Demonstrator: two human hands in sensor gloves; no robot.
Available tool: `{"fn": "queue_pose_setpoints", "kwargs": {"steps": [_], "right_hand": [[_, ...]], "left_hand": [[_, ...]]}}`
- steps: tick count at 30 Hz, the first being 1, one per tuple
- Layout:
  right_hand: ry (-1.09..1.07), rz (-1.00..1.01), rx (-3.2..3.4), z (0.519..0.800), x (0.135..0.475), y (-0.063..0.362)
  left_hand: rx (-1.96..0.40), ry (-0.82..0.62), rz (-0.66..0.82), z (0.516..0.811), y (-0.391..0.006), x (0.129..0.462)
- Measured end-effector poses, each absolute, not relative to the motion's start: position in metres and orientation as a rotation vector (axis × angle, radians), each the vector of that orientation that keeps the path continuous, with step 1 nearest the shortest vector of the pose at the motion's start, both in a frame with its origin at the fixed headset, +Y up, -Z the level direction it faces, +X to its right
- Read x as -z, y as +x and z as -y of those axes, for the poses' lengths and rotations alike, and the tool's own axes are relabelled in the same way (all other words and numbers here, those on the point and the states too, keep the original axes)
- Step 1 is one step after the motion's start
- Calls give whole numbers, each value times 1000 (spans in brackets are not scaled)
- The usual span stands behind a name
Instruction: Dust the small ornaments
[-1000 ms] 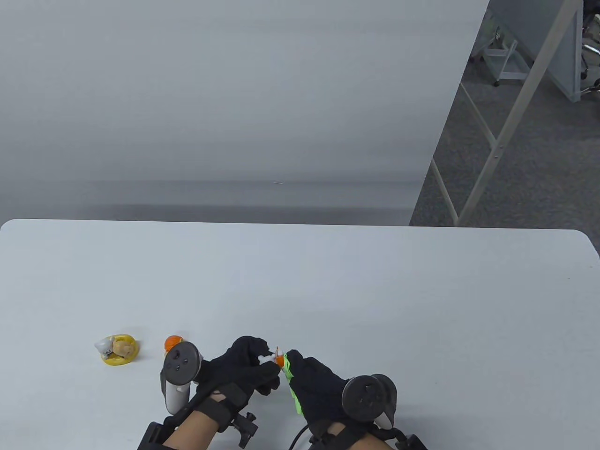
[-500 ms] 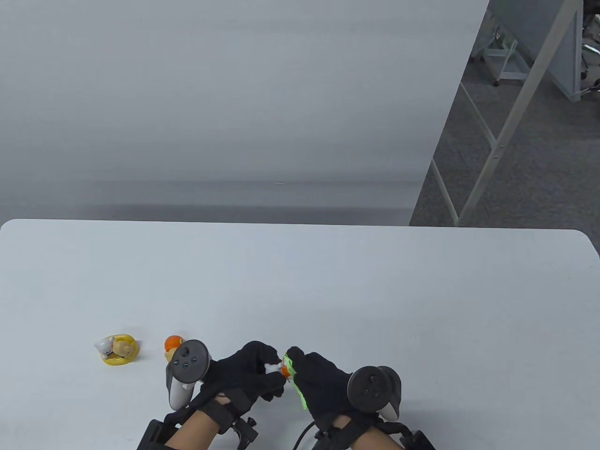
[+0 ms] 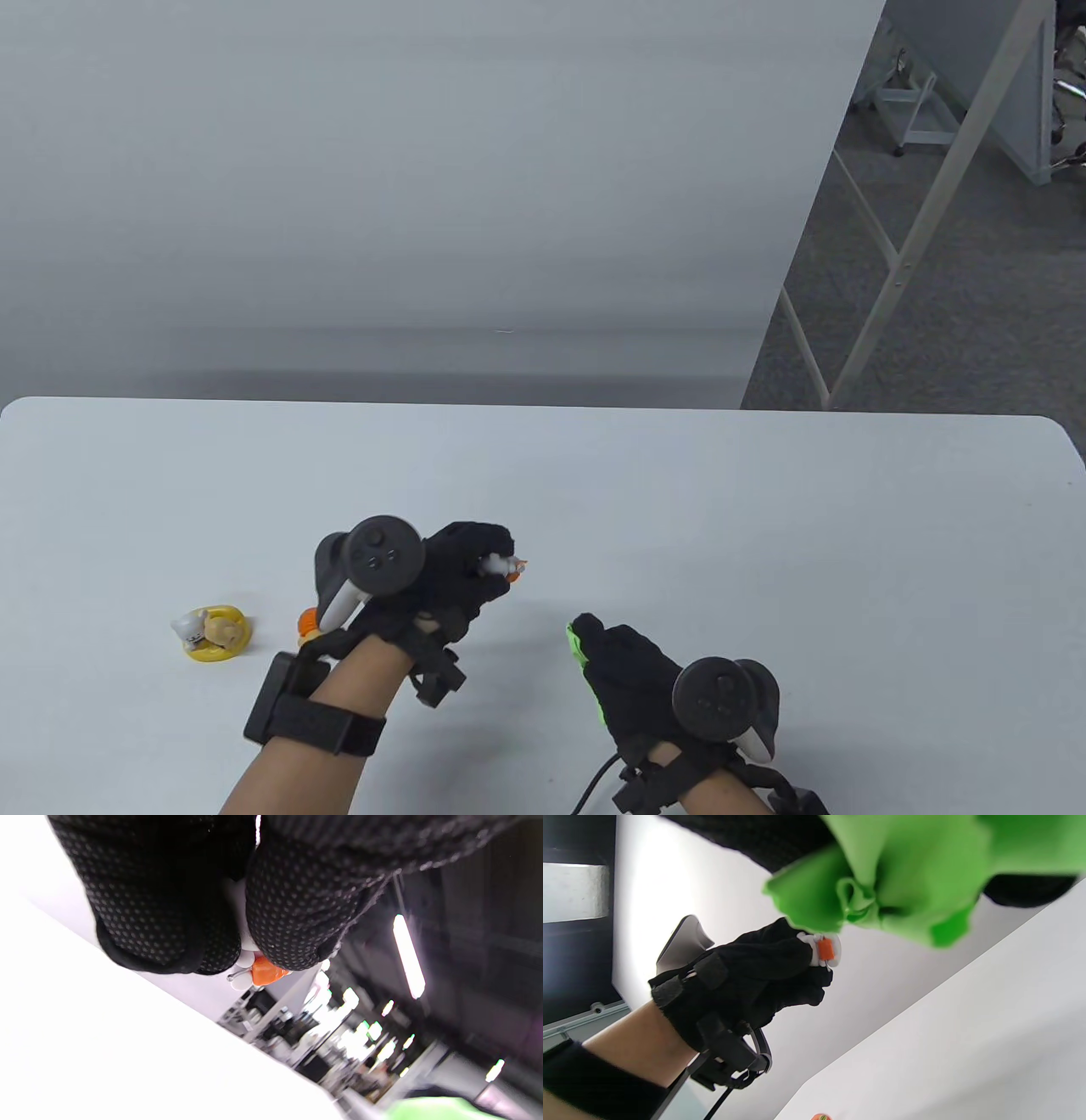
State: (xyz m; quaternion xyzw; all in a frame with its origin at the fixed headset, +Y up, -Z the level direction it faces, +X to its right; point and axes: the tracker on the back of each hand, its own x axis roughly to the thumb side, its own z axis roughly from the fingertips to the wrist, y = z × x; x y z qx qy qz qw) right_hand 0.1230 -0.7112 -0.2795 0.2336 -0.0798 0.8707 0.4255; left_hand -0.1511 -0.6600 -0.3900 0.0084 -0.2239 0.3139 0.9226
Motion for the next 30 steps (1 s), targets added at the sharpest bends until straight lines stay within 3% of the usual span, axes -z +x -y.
{"fn": "queue_pose_setpoints", "kwargs": {"steps": [7,13,23,30], "right_hand": [[519,215,-2176,708,285,139],[500,196,-2182,711,289,144],[500,170,-2202,714,290,142],[530,181,-2251,714,289,139]], "left_hand": [[-342,-57,394,682,-109,445],[-257,-127,331,717,-92,470],[-193,-168,371,763,-81,474],[-144,-178,404,766,-81,471]]}}
